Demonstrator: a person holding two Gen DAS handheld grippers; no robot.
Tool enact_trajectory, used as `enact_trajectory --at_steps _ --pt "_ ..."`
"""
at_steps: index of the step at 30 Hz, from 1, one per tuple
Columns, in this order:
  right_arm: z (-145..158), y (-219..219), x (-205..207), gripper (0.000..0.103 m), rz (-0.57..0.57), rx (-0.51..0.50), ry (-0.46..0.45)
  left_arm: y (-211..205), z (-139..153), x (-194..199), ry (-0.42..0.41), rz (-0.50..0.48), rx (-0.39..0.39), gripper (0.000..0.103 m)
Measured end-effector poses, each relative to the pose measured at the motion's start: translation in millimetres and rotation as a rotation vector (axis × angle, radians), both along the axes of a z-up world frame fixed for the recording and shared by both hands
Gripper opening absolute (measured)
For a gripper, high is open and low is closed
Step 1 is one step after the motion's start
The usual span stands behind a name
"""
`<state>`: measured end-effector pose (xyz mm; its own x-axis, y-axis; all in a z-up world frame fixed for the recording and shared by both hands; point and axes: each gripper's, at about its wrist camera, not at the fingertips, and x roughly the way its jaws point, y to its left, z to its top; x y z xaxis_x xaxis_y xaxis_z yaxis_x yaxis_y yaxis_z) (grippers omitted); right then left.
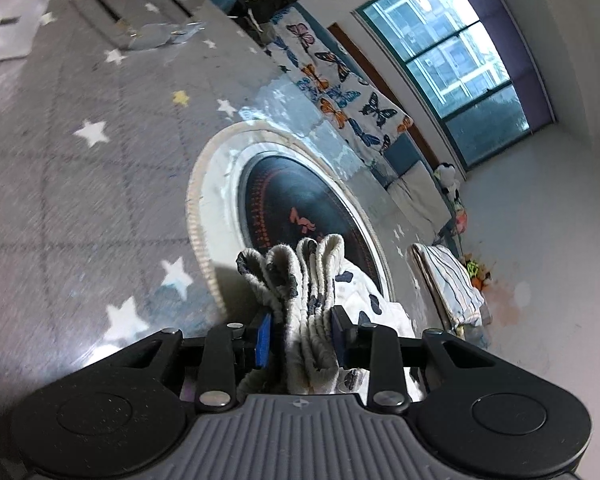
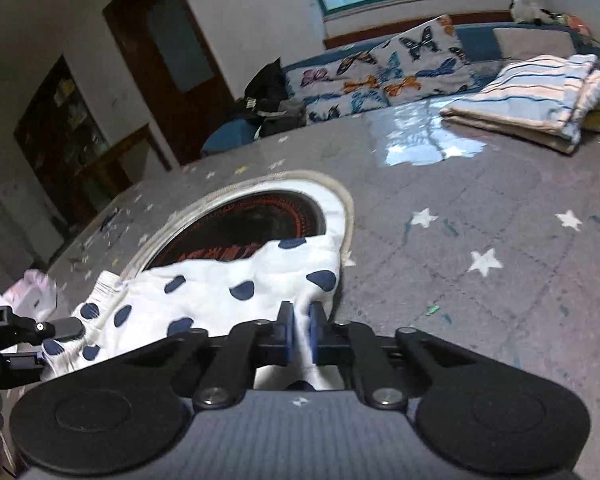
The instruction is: Fold clothes
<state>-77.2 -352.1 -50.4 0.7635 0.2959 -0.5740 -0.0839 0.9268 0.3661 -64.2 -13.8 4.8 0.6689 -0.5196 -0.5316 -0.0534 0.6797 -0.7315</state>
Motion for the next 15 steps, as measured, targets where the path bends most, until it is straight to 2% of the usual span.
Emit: enact_trajectory --at_steps 7,15 --pt "24.2 -17.3 -25.6 0.004 -0.092 -0.03 -0.09 -30.6 15.2 19.8 -0.043 -0.091 0.033 0.031" --pt "45.8 -63.0 -49.8 0.004 -0.262 -0.106 -0.125 -100.0 27.6 49.2 -0.08 -0.249 0.065 0.03"
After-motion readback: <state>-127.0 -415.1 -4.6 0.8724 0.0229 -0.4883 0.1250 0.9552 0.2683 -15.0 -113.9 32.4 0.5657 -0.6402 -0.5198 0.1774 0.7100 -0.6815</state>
